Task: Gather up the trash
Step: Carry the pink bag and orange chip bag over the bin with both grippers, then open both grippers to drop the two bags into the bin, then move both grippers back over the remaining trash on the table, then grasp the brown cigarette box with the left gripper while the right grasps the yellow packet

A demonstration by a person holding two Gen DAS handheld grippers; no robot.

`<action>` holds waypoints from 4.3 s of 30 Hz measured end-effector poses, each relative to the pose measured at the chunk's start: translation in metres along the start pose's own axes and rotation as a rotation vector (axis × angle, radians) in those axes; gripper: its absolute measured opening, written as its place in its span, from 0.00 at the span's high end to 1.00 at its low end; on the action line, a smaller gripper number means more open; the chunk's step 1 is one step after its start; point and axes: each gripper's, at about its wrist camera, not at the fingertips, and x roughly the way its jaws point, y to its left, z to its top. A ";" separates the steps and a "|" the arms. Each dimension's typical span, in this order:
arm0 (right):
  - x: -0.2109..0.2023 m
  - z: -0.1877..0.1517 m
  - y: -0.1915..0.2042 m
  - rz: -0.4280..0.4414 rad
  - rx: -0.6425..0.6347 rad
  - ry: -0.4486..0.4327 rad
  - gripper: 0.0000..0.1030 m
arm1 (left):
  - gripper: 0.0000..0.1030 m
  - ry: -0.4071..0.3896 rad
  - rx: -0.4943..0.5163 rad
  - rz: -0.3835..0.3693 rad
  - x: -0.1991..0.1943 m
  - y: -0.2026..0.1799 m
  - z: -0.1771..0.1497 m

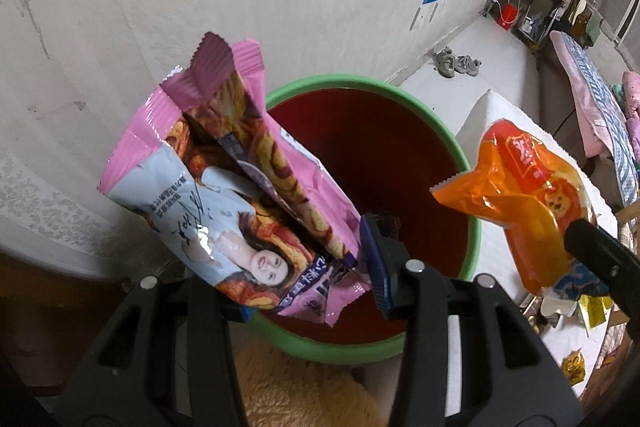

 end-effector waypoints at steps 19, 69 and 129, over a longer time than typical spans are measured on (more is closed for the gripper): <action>0.002 0.024 0.009 0.027 -0.017 -0.037 0.61 | 0.59 0.036 0.032 0.032 0.019 -0.011 0.004; -0.136 -0.125 -0.106 -0.208 0.189 -0.031 0.29 | 0.29 0.033 0.209 -0.048 -0.033 -0.098 -0.076; -0.115 -0.111 -0.135 -0.186 0.069 0.060 0.31 | 0.52 0.193 0.432 -0.073 0.015 -0.186 -0.121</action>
